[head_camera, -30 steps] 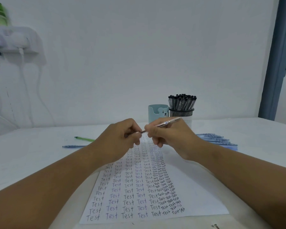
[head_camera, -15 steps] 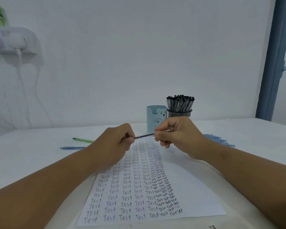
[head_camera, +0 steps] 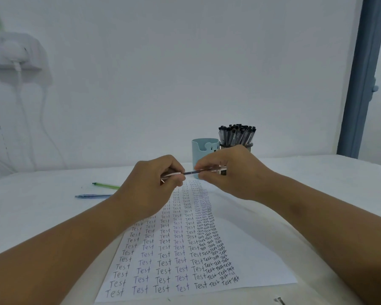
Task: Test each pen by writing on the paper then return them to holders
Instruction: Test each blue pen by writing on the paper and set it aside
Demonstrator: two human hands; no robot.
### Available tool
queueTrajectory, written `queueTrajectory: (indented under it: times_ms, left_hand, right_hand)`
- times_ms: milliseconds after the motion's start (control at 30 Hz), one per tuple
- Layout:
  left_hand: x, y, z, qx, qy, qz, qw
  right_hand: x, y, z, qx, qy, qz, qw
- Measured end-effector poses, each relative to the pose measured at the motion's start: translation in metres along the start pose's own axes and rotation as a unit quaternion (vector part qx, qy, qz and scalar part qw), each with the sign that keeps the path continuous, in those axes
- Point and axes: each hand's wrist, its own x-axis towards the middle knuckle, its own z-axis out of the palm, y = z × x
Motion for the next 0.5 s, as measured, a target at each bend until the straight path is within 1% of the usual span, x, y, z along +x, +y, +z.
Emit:
queueTrajectory:
  times_ms: [67,133,200,267,367,500]
  left_hand:
    - [0.000,0.001,0.001,-0.008,0.003,0.010,1.000]
    - [0.000,0.001,0.002,-0.011,0.000,0.018,1.000]
    - [0.000,-0.002,0.002,-0.009,-0.034,0.005,0.999]
    - [-0.001,-0.007,0.000,0.023,-0.069,-0.019,0.997]
    - [-0.002,-0.016,-0.004,0.063,-0.102,-0.044,0.992]
    - [-0.007,-0.017,-0.005,0.076,-0.149,-0.078,0.983]
  right_hand:
    - [0.002,-0.003,0.001,-0.021,-0.015,-0.014,1.000]
    - [0.003,-0.004,0.001,-0.033,-0.032,-0.003,0.999]
    - [0.004,0.001,-0.004,-0.039,-0.050,0.033,0.997]
    - [0.004,0.013,-0.011,-0.078,-0.078,0.069,0.992]
    - [0.002,0.033,-0.025,-0.105,-0.129,0.127,0.978]
    - [-0.006,0.050,-0.047,-0.137,-0.176,0.205,0.953]
